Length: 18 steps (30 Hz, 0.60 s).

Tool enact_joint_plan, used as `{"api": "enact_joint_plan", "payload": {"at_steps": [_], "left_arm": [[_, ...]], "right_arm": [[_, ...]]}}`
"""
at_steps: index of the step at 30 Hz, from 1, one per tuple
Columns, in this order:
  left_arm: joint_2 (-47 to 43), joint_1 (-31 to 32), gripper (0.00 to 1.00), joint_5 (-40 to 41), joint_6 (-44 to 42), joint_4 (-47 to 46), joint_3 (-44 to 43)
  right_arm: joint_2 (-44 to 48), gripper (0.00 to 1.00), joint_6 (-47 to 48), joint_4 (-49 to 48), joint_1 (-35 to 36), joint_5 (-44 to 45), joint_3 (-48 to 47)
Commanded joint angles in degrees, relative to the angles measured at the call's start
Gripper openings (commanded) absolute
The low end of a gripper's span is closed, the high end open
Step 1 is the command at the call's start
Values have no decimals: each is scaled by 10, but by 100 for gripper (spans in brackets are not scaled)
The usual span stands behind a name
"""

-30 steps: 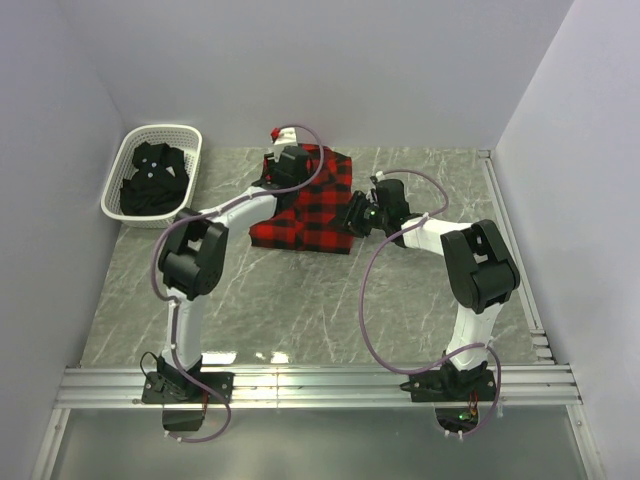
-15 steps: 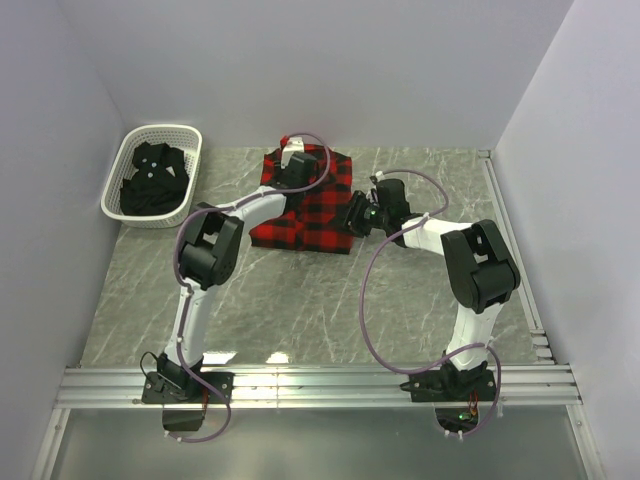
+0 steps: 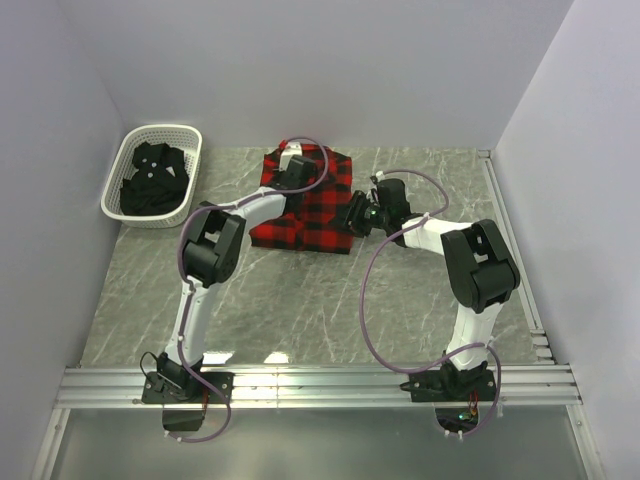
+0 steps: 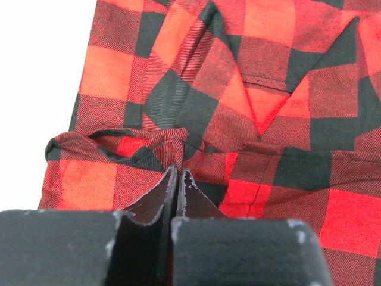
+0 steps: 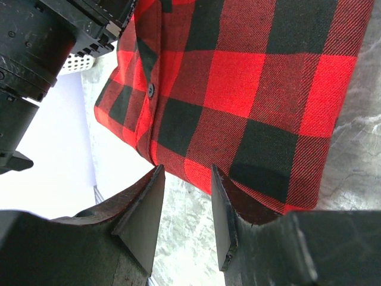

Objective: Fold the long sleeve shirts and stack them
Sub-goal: Fold the shirt

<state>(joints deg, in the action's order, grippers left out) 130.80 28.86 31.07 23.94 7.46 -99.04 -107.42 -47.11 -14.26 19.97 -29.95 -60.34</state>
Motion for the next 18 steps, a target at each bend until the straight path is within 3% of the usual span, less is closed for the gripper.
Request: {"api": "enact_joint_plan", "payload": {"at_steps": [1, 11, 18], "left_arm": [[-48, -16, 2, -19, 28, -22, 13], [-150, -65, 5, -205, 79, -185, 155], [-158, -72, 16, -305, 56, -264, 196]], "right_arm": [[-8, 44, -6, -29, -5, -10, 0], [-9, 44, -3, -27, -5, -12, -1], [-11, 44, -3, -28, -5, -14, -2]]}}
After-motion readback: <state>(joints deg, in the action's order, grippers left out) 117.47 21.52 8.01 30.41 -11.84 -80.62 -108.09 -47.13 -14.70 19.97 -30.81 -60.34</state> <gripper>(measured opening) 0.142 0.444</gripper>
